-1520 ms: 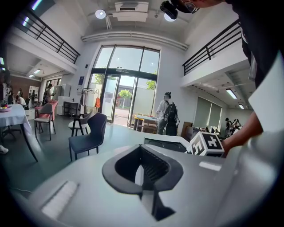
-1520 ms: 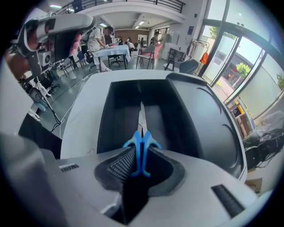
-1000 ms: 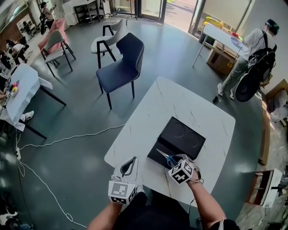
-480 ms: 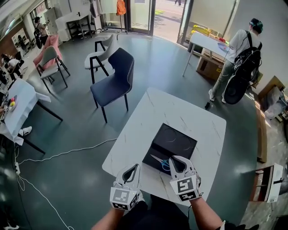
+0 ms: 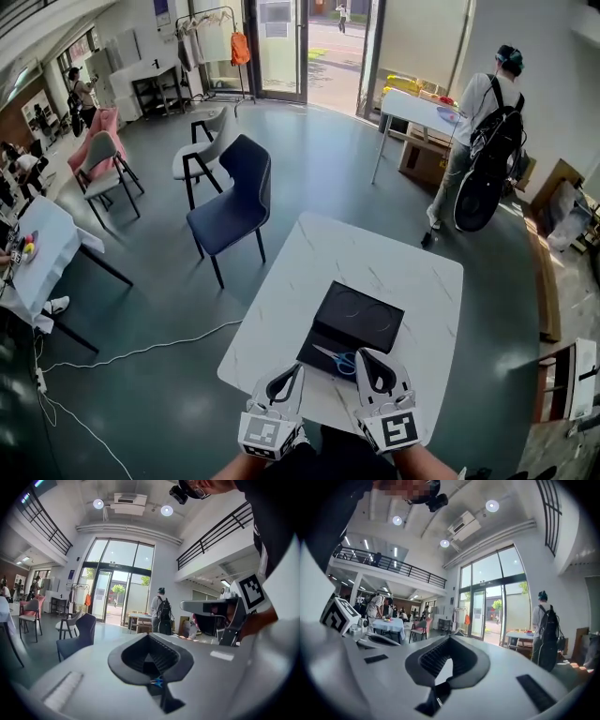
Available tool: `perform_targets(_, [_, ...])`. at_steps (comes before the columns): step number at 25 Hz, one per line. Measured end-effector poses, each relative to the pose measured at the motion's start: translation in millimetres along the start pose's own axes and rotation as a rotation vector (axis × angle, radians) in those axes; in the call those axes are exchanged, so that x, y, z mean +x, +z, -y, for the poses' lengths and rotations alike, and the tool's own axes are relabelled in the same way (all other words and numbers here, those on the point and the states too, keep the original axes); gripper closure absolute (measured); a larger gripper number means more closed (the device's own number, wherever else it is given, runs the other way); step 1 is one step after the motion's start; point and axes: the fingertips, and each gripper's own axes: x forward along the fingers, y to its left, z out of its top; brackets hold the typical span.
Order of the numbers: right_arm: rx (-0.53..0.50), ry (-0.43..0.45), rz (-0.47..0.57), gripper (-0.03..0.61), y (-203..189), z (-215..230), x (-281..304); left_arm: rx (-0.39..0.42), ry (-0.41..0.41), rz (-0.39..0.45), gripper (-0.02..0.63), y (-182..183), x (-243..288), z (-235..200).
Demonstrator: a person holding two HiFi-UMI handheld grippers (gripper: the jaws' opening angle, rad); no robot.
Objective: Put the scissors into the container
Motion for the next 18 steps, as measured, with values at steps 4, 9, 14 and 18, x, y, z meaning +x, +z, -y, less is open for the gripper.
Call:
perform_targets(4, [0.095,-0.017,0.041,0.571,-6,5,-12,0.026,-0.021,0.005,0.603,0,-5,5])
perform_targets(9, [0.107,-0.036,0.045,0.572,-6,0,-19,0.051,-0.037,0.027,0.604,11,-8,4])
perform_targets(14, [0.109,-0.047,0.030,0.572,-9,-4,-25,0.051,-0.049,0.026,0.604,11,-10,7])
perform_targets(18, [0.080,-0.045,0.038,0.572,-6,-10,-29,0.055,-0.053,0.031,0.604,13,-13,8])
